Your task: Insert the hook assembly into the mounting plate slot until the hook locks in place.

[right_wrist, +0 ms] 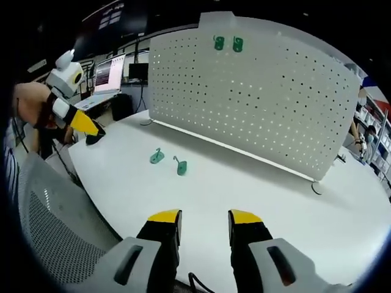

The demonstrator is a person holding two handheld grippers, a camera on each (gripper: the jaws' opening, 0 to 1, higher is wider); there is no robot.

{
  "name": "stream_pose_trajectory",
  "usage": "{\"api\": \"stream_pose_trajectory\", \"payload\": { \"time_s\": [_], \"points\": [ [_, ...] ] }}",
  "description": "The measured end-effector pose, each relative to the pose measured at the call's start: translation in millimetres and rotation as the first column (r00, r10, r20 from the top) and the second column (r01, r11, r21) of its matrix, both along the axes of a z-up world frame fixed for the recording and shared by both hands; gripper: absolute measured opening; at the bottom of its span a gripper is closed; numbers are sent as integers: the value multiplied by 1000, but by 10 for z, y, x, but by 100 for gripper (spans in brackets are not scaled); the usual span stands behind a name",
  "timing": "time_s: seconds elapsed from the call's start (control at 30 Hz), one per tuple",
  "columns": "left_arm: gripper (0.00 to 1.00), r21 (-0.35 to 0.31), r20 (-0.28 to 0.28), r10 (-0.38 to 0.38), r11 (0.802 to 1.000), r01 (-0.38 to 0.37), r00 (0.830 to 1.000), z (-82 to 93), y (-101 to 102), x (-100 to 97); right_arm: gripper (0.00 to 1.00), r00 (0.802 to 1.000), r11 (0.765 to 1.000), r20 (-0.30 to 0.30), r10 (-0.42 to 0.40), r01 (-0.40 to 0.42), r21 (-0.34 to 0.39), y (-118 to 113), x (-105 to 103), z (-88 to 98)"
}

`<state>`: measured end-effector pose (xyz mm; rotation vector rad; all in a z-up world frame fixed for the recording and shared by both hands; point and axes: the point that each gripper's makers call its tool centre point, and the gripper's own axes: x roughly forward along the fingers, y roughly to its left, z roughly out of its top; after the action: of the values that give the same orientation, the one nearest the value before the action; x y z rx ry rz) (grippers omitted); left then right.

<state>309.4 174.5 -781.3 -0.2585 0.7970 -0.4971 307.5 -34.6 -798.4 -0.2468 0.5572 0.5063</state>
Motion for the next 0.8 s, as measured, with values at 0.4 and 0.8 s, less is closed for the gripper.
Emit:
{"api": "stream_pose_trajectory", "payload": {
  "time_s": [0.4, 0.8],
  "points": [
    [71, -15, -40, -5, 1000, 5, 999, -208, -15, -160, 28, 992, 995, -91, 87, -83, 49, 181, 84, -101],
    [75, 16, -69, -26, 999, 28, 997, -291, 42, -223, 30, 962, 972, -142, 234, -229, 47, 443, 415, -127]
  ]
}}
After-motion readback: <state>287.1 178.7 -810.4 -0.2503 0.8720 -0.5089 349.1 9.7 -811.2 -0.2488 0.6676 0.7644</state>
